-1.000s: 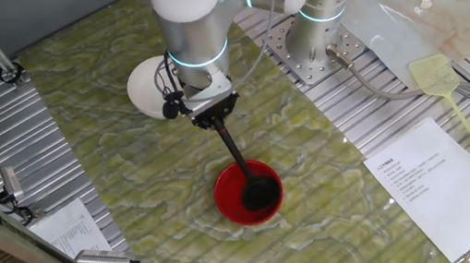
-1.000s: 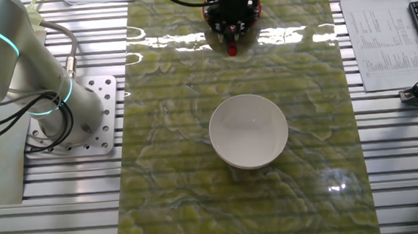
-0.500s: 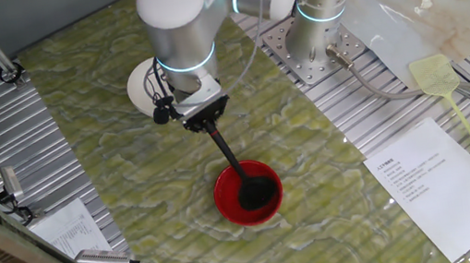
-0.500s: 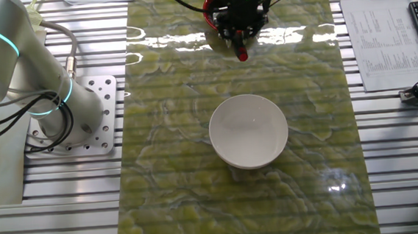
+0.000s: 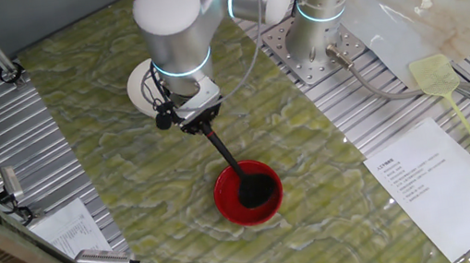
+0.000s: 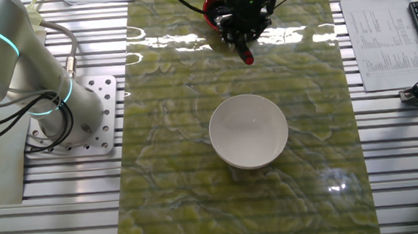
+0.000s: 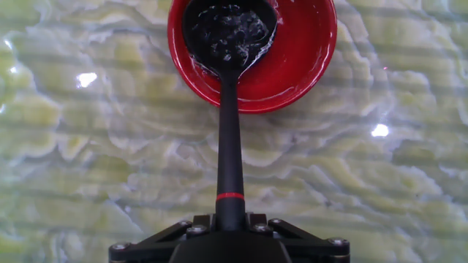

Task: Scoop water with a large spoon from one bowl to another

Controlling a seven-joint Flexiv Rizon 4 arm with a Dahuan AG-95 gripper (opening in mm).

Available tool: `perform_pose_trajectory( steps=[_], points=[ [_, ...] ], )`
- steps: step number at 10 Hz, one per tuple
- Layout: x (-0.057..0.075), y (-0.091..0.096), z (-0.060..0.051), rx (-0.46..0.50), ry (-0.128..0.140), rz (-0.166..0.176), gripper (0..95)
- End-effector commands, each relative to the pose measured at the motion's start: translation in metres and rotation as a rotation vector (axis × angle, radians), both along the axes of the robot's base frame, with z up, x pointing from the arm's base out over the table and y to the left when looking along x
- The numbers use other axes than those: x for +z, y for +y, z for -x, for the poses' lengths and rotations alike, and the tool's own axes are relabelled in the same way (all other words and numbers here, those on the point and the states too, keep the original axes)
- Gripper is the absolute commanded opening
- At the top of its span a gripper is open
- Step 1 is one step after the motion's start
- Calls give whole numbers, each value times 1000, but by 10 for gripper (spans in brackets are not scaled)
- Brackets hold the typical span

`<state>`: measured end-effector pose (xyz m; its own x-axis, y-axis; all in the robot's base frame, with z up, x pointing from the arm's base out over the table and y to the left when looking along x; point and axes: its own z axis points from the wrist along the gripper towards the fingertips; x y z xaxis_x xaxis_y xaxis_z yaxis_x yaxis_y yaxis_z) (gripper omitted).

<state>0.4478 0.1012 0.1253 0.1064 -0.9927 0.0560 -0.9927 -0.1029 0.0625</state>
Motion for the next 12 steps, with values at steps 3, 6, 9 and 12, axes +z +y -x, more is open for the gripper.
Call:
perform_pose_trajectory(
  steps=[3, 6, 9, 12],
  points=[
    [9, 3, -6, -37, 4, 16, 0],
    [23, 4, -5, -75, 41, 2, 0],
    [36, 7, -3, -118, 64, -8, 0],
    [43, 13, 1, -167, 63, -2, 0]
  ],
)
